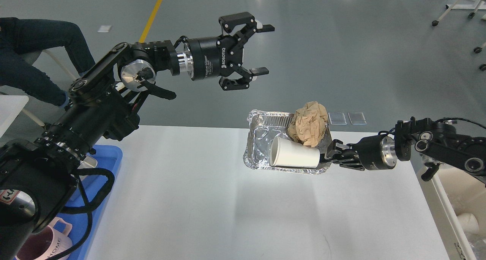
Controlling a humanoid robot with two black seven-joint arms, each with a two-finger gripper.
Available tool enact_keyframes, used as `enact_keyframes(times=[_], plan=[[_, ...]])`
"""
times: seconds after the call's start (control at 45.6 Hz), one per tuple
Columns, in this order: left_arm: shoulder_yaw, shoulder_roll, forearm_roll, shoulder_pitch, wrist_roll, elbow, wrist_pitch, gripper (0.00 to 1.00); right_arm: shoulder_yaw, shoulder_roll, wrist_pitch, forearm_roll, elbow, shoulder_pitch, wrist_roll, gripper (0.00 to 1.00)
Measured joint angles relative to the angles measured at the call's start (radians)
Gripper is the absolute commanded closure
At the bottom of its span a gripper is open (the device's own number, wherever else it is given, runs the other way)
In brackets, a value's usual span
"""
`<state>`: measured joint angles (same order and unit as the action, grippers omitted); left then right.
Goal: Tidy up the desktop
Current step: 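Carry the foil tray with the right gripper into the white bin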
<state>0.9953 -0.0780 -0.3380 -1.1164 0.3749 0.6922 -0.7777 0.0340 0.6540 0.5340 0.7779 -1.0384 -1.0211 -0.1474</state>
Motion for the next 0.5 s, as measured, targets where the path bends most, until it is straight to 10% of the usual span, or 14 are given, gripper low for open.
enact_keyframes(times=[0.504], plan=[[0.628, 0.006, 0.513, 0.178, 0.006, -0.193, 0.218, 0.01, 0.023, 0.077, -0.080, -0.247, 0.014, 0.015, 0.000, 1.00]])
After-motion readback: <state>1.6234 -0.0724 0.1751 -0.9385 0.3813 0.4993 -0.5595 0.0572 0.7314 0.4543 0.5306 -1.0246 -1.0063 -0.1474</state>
